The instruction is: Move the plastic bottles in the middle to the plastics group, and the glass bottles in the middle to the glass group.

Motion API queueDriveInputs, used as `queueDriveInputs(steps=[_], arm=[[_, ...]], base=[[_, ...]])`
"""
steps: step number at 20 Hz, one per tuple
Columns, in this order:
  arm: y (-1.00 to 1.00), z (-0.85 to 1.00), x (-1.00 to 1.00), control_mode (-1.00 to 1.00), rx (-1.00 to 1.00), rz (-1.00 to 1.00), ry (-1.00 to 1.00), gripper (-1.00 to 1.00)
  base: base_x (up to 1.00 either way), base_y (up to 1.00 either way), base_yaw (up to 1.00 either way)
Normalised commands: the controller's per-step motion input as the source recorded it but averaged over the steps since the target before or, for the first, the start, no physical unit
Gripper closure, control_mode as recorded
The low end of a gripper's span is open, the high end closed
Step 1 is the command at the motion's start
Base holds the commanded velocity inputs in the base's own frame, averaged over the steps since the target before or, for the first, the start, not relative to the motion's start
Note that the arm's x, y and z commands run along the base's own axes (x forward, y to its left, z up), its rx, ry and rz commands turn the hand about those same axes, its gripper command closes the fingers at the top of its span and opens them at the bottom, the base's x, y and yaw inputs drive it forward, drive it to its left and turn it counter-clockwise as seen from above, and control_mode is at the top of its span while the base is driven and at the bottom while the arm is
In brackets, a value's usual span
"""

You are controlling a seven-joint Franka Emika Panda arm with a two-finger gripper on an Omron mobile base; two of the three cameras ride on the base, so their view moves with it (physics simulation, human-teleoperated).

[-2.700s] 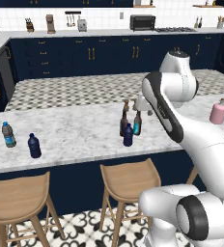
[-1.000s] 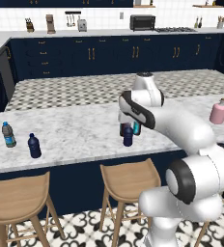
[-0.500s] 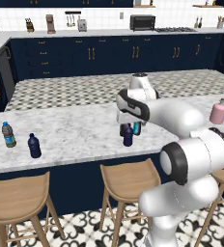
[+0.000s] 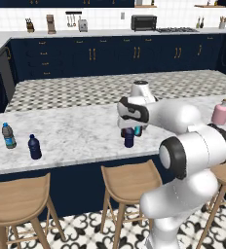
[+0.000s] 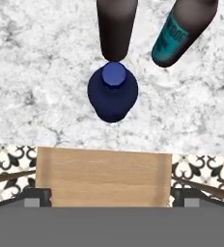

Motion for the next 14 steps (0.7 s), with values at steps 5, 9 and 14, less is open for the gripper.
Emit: queueDriveInputs(steps=[5,9,14], arm=[[0.03,0.0,0.48,-1.0,0.0,-0.02,0.0,-1.0],[0.0,-0.09,0.47,-1.0,0.0,-0.05,0.02,-1.0],[0.0,-0.29,0.31,-1.0,0.0,-0.04,0.0,-1.0]], base=[[0.0,0.0,0.0],[0.0,0.0,0.0],[0.0,0.0,0.0]])
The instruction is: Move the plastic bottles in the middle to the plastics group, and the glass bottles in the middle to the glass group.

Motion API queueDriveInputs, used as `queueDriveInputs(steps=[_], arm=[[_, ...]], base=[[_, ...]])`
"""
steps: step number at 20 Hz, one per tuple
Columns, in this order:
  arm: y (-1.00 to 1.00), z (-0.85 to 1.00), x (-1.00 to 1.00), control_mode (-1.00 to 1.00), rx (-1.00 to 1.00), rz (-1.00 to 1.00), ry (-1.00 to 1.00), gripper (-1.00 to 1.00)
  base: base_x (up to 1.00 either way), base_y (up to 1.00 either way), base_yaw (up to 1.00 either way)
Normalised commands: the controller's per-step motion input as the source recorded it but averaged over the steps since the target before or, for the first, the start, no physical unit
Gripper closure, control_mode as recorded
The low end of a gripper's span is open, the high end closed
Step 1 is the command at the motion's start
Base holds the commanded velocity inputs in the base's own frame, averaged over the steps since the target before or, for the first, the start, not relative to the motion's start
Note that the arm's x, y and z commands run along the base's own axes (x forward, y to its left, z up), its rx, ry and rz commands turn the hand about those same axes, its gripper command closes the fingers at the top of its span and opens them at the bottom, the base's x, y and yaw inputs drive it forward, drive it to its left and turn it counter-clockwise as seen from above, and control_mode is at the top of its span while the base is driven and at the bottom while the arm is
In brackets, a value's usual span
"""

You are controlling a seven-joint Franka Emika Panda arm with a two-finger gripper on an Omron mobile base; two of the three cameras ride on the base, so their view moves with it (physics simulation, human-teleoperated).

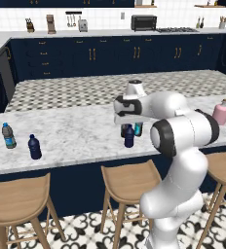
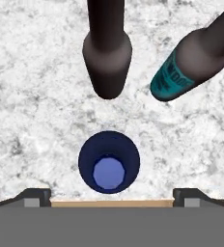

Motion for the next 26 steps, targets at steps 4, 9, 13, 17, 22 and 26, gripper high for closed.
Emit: queueDriveInputs(steps=[4,9,13,17,22,26], arm=[[0.0,-0.36,0.2,-1.0,0.0,-0.01,0.0,-1.0],[0.0,-0.17,0.02,-1.0,0.01,0.0,0.0,-1.0],[0.0,-0.21,0.04,-1.0,0.0,0.0,0.0,-1.0],[0.0,-0.22,0.03,-1.0,0.0,0.0,-0.01,1.0],[0.0,-0.09,-0.02,-1.0,0.0,0.0,0.0,1.0],[-0.02,0.0,-0.3,-1.0,0.0,0.0,0.02,1.0]], base=[[0.0,0.0,0.0],[0.0,0.0,0.0],[0.0,0.0,0.0],[0.0,0.0,0.0],[0.0,0.0,0.0],[0.0,0.0,0.0]])
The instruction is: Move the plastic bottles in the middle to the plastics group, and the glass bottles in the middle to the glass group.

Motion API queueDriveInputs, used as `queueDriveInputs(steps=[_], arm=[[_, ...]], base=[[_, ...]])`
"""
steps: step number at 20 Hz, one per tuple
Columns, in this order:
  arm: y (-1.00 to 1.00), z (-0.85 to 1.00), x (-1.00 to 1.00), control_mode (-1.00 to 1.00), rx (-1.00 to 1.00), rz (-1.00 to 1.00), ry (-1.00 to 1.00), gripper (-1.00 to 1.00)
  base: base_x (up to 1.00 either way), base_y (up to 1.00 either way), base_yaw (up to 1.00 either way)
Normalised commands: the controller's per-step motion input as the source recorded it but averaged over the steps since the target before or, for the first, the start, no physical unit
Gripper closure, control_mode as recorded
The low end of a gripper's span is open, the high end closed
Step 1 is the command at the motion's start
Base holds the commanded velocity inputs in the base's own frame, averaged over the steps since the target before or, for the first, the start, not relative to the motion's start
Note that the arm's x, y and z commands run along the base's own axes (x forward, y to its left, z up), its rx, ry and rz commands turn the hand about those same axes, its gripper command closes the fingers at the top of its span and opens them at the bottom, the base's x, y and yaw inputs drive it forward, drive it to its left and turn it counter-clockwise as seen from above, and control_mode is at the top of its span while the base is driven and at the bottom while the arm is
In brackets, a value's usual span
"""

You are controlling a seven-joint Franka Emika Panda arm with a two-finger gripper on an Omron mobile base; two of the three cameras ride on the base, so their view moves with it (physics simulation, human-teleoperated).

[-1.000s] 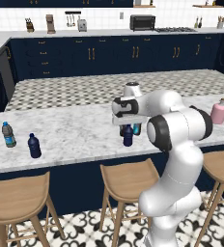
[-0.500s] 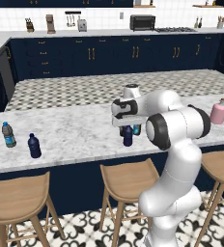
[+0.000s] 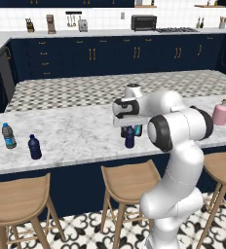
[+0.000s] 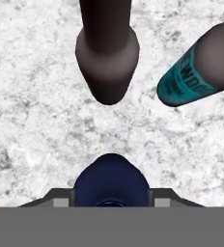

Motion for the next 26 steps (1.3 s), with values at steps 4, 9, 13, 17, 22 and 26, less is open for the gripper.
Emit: queueDriveInputs(steps=[4,9,13,17,22,26], arm=[[0.01,0.15,-0.55,-1.0,0.0,0.0,-0.02,1.0],[0.36,0.23,-0.5,-1.0,0.0,0.0,-0.01,1.0],[0.7,0.3,-0.39,-1.0,-0.06,0.0,0.0,1.0],[0.92,0.32,-0.07,-1.0,-0.13,0.0,0.0,1.0],[1.0,0.33,0.0,-1.0,-0.14,0.0,0.0,1.0],[1.0,0.26,0.09,-1.0,-0.08,0.0,0.02,1.0]], base=[[0.0,0.0,0.0],[0.0,0.0,0.0],[0.0,0.0,0.0],[0.0,0.0,0.0],[0.0,0.0,0.0],[0.0,0.0,0.0]])
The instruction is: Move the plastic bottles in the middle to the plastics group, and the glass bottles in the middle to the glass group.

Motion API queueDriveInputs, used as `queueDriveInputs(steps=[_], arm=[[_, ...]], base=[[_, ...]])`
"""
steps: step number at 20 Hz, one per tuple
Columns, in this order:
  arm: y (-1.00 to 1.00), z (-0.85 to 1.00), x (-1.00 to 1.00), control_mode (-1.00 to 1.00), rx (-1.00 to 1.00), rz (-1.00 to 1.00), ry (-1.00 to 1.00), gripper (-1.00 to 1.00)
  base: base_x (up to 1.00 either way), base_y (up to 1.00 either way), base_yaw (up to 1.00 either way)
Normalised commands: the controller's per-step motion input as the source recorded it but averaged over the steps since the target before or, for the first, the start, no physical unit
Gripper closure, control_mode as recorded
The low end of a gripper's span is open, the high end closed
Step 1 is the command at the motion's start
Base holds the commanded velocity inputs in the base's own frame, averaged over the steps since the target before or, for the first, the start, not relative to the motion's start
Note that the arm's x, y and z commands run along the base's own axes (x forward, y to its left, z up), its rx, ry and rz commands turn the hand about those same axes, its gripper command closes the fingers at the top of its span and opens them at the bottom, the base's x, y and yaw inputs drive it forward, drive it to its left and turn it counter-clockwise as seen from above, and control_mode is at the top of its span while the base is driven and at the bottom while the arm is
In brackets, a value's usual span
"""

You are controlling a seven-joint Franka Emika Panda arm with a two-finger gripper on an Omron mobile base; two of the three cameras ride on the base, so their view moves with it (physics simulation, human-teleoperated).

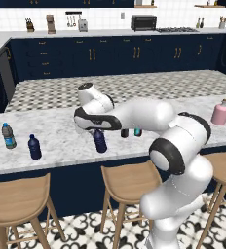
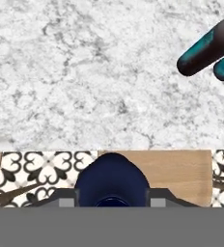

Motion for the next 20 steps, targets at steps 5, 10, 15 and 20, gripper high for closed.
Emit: queueDriveInputs(steps=[5,10,15,20], arm=[[0.98,0.03,0.19,-1.0,-0.04,0.0,0.01,1.0],[0.83,0.0,0.14,-1.0,0.0,0.0,0.0,1.0],[0.58,-0.08,0.09,-1.0,0.03,0.0,-0.1,1.0],[0.31,-0.11,0.41,-1.0,0.08,0.0,-0.04,1.0]], base=[[0.0,0.0,0.0],[0.0,0.0,0.0],[0.0,0.0,0.0],[0.0,0.0,0.0]])
